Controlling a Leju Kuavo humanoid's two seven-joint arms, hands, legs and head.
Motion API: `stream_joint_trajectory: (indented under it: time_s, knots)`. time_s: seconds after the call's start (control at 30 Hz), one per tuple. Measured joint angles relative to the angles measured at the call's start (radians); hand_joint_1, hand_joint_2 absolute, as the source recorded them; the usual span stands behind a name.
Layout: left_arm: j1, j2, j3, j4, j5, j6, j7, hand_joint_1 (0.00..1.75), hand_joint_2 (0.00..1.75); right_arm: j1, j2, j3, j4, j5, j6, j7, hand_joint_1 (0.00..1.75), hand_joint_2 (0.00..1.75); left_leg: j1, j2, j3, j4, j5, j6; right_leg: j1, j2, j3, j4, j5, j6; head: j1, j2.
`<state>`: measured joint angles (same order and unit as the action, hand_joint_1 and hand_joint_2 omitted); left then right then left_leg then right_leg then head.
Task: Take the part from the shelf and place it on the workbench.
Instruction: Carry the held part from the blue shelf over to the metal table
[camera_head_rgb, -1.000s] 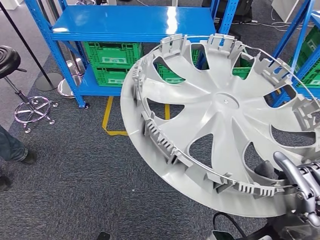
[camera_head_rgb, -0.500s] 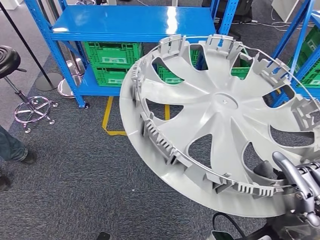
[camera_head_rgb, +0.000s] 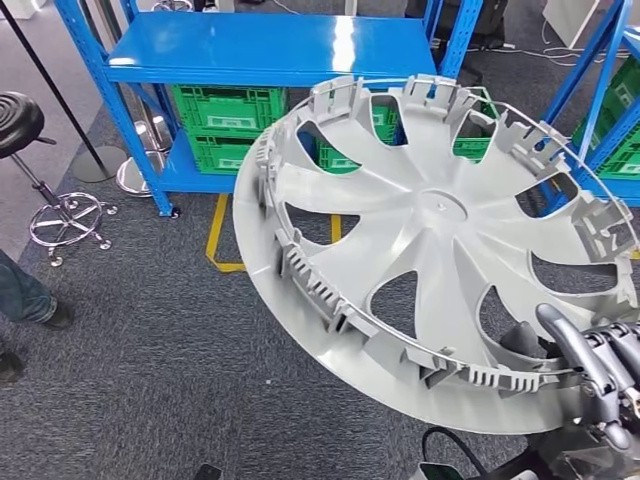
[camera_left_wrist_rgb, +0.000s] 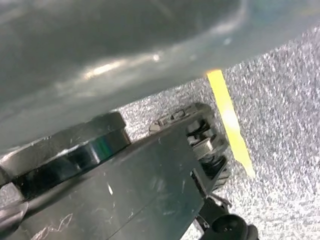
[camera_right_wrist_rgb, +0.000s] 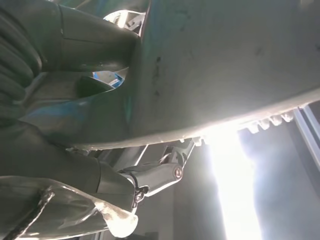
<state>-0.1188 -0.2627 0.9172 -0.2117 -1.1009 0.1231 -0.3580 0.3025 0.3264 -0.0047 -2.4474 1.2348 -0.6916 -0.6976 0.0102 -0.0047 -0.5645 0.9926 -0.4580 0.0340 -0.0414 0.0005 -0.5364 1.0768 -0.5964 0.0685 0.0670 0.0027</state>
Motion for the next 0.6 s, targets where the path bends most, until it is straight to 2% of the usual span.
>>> stream_joint_trajectory:
  time_s: [0.07, 0.1, 0.13, 0.17, 0.2, 0.27, 0.3, 0.4, 0.47, 0.5, 0.57, 0.6]
  knots:
    - [-0.001, 0.000, 0.000, 0.000, 0.000, 0.000, 0.000, 0.00, 0.00, 0.000, 0.000, 0.000, 0.003, -0.001, 0.000, 0.000, 1.75, 1.75, -0.005, 0.001, 0.001, -0.002, 0.000, 0.004, 0.004, 0.000, -0.076, 0.139, -0.054, -0.004, 0.002, 0.000]
    - [-0.001, 0.000, 0.000, 0.000, 0.000, 0.000, 0.000, 0.00, 0.00, 0.001, 0.000, 0.000, 0.004, -0.001, 0.000, 0.000, 1.75, 1.75, -0.007, 0.000, 0.001, -0.002, -0.001, 0.005, 0.005, 0.000, -0.103, 0.183, -0.060, -0.005, 0.002, 0.000]
    - [-0.001, 0.000, 0.000, 0.000, 0.000, 0.000, 0.000, 0.00, 0.00, 0.001, 0.000, 0.000, 0.006, -0.002, 0.000, 0.000, 1.75, 1.75, -0.008, 0.000, 0.002, -0.002, -0.002, 0.004, 0.005, 0.000, -0.115, 0.192, -0.046, -0.006, 0.001, 0.000]
    - [-0.001, 0.000, 0.000, 0.000, 0.000, -0.001, 0.001, 0.00, 0.00, 0.001, -0.001, 0.000, 0.008, -0.002, 0.000, -0.001, 1.75, 1.75, -0.009, -0.001, 0.003, 0.000, -0.004, 0.002, 0.005, 0.000, -0.107, 0.160, -0.013, -0.008, 0.002, 0.000]
    - [-0.001, 0.000, 0.000, 0.000, 0.000, -0.001, 0.001, 0.00, 0.00, 0.001, -0.001, 0.000, 0.009, -0.002, 0.000, -0.001, 1.75, 1.75, -0.009, -0.003, 0.005, 0.002, -0.006, -0.002, 0.004, -0.001, -0.083, 0.096, 0.030, -0.010, 0.002, 0.000]
    - [-0.001, 0.000, 0.000, 0.000, 0.001, -0.001, 0.001, 0.00, 0.00, 0.001, -0.001, 0.001, 0.011, -0.003, 0.000, -0.001, 1.75, 1.75, -0.012, -0.005, 0.002, 0.014, -0.014, -0.014, 0.005, -0.001, -0.033, -0.020, 0.082, -0.013, 0.001, 0.000]
    - [-0.001, 0.000, 0.000, 0.000, 0.001, 0.000, 0.001, 0.00, 0.00, 0.001, -0.001, 0.001, 0.011, -0.003, 0.000, -0.001, 1.75, 1.75, -0.013, -0.005, -0.002, 0.021, -0.016, -0.020, 0.007, 0.000, -0.021, -0.048, 0.089, -0.016, 0.000, 0.000]
    - [0.000, 0.000, 0.000, 0.000, 0.002, 0.002, 0.002, 0.00, 0.00, 0.003, 0.000, 0.001, 0.012, -0.004, 0.000, -0.001, 1.75, 1.75, -0.013, -0.004, -0.011, 0.030, -0.017, -0.034, 0.009, 0.004, -0.023, -0.052, 0.088, -0.028, -0.001, 0.000]
    - [-0.001, 0.000, 0.000, 0.000, 0.003, 0.005, 0.002, 0.00, 0.00, 0.003, 0.000, 0.001, 0.012, -0.004, 0.000, -0.001, 1.75, 1.75, -0.010, -0.003, -0.023, 0.063, -0.044, -0.045, 0.007, 0.001, -0.021, -0.055, 0.090, -0.039, -0.004, 0.000]
    - [-0.001, 0.000, 0.000, 0.000, 0.003, 0.006, 0.002, 0.00, 0.00, 0.002, 0.000, 0.001, 0.013, -0.004, 0.000, -0.001, 1.75, 1.75, -0.008, -0.003, -0.043, 0.110, -0.071, -0.050, 0.005, -0.001, -0.020, -0.056, 0.091, -0.044, -0.005, 0.000]
    - [-0.001, 0.000, 0.000, 0.000, 0.004, 0.007, 0.002, 0.00, 0.00, 0.002, 0.000, 0.001, 0.013, -0.004, 0.000, -0.001, 1.75, 1.75, -0.005, -0.002, -0.102, 0.244, -0.133, -0.058, 0.007, -0.003, -0.020, -0.056, 0.090, -0.048, -0.007, 0.000]
    - [0.000, 0.000, 0.000, 0.000, 0.004, 0.007, 0.002, 0.00, 0.00, 0.002, 0.000, 0.001, 0.014, -0.004, 0.000, -0.001, 1.75, 1.75, -0.003, -0.002, -0.125, 0.295, -0.148, -0.060, 0.008, -0.003, -0.019, -0.056, 0.090, -0.049, -0.007, 0.000]
